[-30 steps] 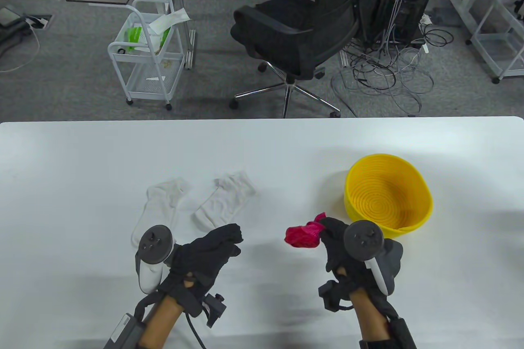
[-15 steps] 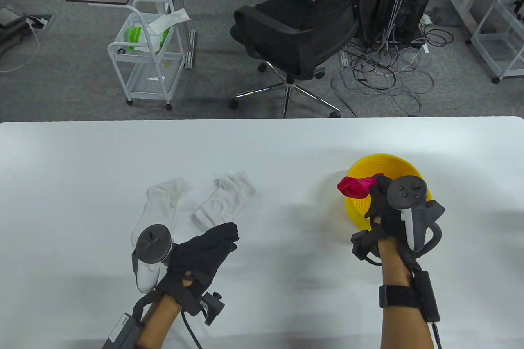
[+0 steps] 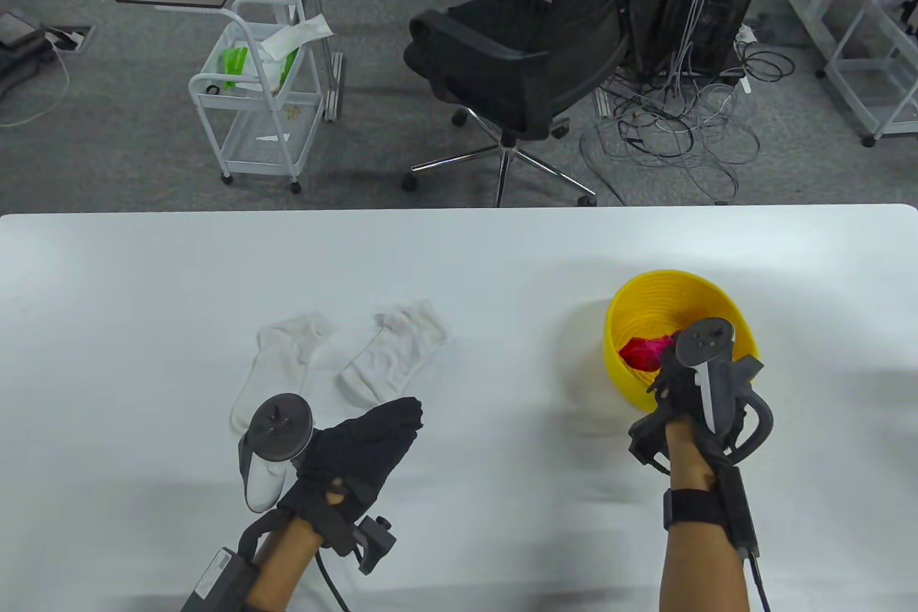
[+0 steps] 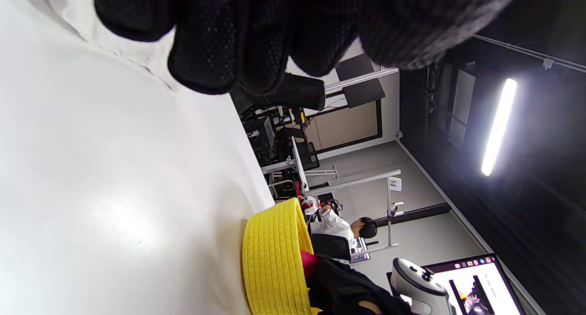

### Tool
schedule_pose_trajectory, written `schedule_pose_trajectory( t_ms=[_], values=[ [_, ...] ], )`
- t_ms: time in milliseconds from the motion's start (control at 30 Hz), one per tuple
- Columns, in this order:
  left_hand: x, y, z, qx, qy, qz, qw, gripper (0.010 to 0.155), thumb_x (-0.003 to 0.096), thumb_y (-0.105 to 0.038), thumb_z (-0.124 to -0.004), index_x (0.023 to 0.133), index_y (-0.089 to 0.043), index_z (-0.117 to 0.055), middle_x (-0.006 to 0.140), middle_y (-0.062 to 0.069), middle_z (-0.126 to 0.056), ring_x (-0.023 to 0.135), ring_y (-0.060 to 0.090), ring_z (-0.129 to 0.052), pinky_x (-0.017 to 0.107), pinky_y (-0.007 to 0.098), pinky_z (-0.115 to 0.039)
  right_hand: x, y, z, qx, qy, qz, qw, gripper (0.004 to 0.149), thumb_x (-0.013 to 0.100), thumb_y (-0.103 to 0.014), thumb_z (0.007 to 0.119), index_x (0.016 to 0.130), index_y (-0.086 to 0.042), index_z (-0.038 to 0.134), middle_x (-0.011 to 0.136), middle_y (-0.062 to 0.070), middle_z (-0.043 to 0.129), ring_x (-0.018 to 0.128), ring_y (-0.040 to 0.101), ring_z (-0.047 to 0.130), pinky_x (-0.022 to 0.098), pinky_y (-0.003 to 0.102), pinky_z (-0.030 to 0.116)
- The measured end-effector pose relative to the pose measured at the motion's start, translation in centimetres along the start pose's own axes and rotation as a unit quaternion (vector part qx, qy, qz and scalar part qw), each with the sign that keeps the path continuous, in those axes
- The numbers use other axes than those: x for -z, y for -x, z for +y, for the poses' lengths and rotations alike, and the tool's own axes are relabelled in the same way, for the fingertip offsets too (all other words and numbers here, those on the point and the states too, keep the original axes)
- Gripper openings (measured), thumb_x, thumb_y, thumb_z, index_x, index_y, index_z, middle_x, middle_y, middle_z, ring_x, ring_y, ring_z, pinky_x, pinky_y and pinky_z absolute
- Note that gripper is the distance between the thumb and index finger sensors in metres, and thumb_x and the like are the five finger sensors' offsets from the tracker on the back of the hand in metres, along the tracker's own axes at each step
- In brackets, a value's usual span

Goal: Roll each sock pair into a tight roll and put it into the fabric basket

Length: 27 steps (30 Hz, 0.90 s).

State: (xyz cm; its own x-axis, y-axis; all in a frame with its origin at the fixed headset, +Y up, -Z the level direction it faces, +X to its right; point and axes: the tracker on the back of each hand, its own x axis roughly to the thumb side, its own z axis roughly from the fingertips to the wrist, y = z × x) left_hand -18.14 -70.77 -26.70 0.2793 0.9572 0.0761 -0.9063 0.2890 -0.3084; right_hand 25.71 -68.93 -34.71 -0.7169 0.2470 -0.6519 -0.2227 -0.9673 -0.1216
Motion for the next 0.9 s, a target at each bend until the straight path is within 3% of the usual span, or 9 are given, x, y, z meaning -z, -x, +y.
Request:
schedule_pose_trajectory(
  t_ms=[267,400,533,700,900],
  values=[
    [0.0,-0.4,-0.3,0.010,0.007,-0.004,1.000,0.059,0.0410,-0.047,-0.077,0.094,-0.022,-0.076,0.095,0.012,-0.083,0.083,0.037,-0.088,0.061,0.054,-0.068,-1.7,-0.7,-2.3,0.070,-0.009,-0.057,0.996,0.053,0.042,-0.058,0.073,0.092,-0.040,0.073,0.098,-0.011,0.086,0.093,0.016,0.085,0.072,0.051,0.065],
    [0.0,-0.3,-0.2,0.012,0.005,-0.003,1.000,0.059,0.0410,-0.047,-0.077,0.094,-0.022,-0.075,0.096,0.013,-0.081,0.084,0.038,-0.086,0.062,0.055,-0.066,-3.8,-1.3,-3.7,0.154,-0.037,-0.123,0.980,0.056,0.041,-0.060,0.073,0.092,-0.037,0.074,0.099,-0.007,0.084,0.094,0.021,0.083,0.070,0.055,0.064],
    [-0.1,-0.3,-0.1,0.014,0.005,0.000,1.000,0.059,0.0409,-0.047,-0.077,0.094,-0.021,-0.076,0.097,0.014,-0.081,0.086,0.039,-0.085,0.062,0.056,-0.065,-6.9,-2.2,-4.3,0.192,-0.081,-0.178,0.962,0.068,0.039,-0.066,0.073,0.099,-0.035,0.063,0.107,-0.003,0.073,0.100,0.027,0.074,0.070,0.059,0.059],
    [-0.1,-0.2,0.0,0.024,-0.003,0.003,1.000,0.060,0.0410,-0.047,-0.076,0.095,-0.022,-0.075,0.099,0.013,-0.078,0.090,0.041,-0.080,0.064,0.058,-0.062,-11.9,-3.9,-3.6,0.222,-0.124,-0.253,0.933,0.076,0.039,-0.070,0.071,0.104,-0.034,0.055,0.112,-0.001,0.064,0.105,0.031,0.065,0.071,0.062,0.056],
    [-0.1,0.3,0.4,0.030,-0.014,0.020,0.999,0.062,0.0409,-0.048,-0.076,0.096,-0.020,-0.073,0.103,0.014,-0.072,0.094,0.041,-0.074,0.067,0.058,-0.058,-16.3,-5.8,-0.3,0.201,-0.170,-0.309,0.914,0.082,0.038,-0.074,0.068,0.106,-0.035,0.046,0.116,-0.001,0.055,0.109,0.034,0.056,0.071,0.064,0.052]
  ],
)
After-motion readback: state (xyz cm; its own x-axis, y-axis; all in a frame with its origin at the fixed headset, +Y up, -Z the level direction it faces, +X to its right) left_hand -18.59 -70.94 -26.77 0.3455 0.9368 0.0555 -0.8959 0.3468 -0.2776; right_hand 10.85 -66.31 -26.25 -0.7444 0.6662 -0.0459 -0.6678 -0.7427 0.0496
